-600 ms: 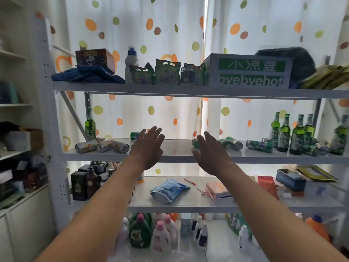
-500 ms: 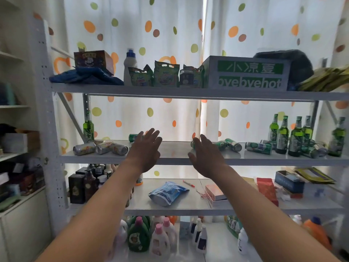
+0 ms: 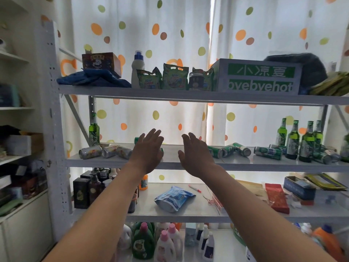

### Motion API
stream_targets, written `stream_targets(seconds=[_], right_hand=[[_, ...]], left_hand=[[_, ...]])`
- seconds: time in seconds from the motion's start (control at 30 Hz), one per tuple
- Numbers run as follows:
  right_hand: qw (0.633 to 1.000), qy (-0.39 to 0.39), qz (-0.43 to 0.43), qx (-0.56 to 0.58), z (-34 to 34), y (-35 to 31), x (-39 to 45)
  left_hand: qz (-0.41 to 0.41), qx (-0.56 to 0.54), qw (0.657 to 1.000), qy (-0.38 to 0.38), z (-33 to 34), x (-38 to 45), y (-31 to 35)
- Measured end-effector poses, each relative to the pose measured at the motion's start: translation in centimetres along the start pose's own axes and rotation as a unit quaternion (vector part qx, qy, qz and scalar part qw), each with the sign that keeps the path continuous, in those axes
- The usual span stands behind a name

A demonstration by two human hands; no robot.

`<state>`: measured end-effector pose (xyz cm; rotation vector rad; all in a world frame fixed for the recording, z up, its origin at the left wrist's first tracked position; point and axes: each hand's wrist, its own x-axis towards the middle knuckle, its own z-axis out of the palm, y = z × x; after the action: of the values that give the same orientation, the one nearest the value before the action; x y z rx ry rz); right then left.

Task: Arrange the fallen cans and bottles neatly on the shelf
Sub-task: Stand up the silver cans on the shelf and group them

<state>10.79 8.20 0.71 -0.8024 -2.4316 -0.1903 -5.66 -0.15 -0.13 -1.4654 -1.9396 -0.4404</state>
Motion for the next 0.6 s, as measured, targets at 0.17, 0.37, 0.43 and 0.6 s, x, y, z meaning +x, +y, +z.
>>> stream_targets(seconds=[0.17, 0.37, 0.43, 0.6], right_hand=[[1.0, -0.002, -0.007, 0.018, 2.5, -3.1, 1.9], [0.997, -0.024, -0.03, 0.065, 7.3, -8.6, 3.7], [0.996, -0.028, -0.044, 0.067, 9.3, -10.1, 4.4], [0.994, -0.05, -0.064, 0.069, 13.8, -13.5, 8.1]], left_hand=[[-0.02, -0.023, 1.0, -0.002, 0.8, -1.0, -3.7], [-0.088, -0.051, 0.994, -0.033, 3.6, -3.7, -10.5], [-0.098, -0.046, 0.993, -0.039, 5.0, -4.5, -12.6], [-0.126, -0.049, 0.99, -0.044, 8.0, -5.4, -17.8]])
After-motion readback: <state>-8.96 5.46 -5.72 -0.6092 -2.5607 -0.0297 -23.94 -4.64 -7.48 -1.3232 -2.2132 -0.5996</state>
